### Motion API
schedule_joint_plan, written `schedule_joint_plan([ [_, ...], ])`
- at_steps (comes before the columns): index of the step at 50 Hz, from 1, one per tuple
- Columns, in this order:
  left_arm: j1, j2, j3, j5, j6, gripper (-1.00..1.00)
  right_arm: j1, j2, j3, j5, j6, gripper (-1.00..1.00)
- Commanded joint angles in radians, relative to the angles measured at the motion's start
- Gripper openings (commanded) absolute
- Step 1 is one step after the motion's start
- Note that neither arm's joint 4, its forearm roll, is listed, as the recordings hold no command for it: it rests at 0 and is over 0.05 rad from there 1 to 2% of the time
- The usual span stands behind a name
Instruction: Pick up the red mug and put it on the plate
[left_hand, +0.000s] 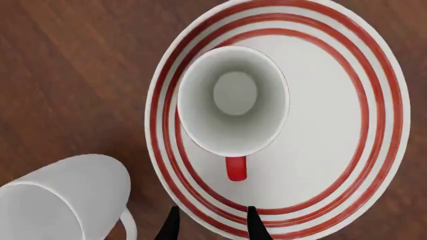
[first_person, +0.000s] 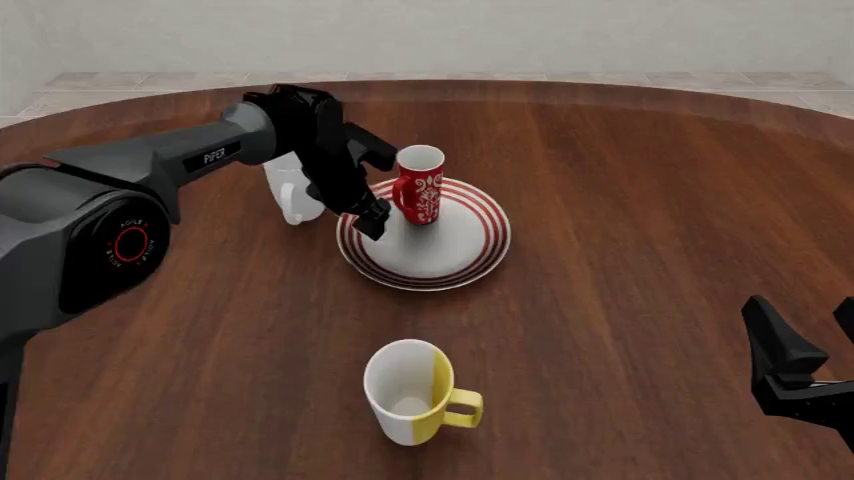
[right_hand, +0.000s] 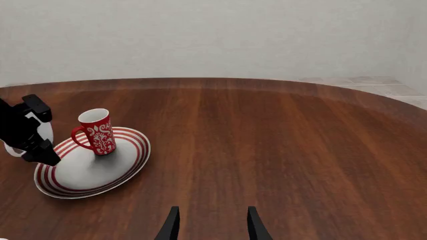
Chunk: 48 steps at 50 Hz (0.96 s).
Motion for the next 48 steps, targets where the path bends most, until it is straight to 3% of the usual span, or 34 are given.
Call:
schedule_joint_plan([
  [1,0.007,-0.086,0.119,-0.027,0.029,1.0,0.0,0.0,0.0,0.0,0.0,1.0],
  [21,0.027,-0.255,0.194,0.01,0.047,1.0,0.0,0.0,0.0,0.0,0.0,1.0],
  [35,0.1,-0.325,0.113,0.101,0.079,1.0,0.0,0.0,0.0,0.0,0.0,1.0],
  [41,0.133,-0.351,0.023,0.166,0.084,1.0,0.0,0.0,0.0,0.0,0.0,1.0],
  [47,0.168,-0.414,0.009,0.175,0.102,1.0,0.0,0.0,0.0,0.0,0.0,1.0],
  [48,0.18,-0.429,-0.033,0.199,0.095,1.0,0.0,0.0,0.0,0.0,0.0,1.0],
])
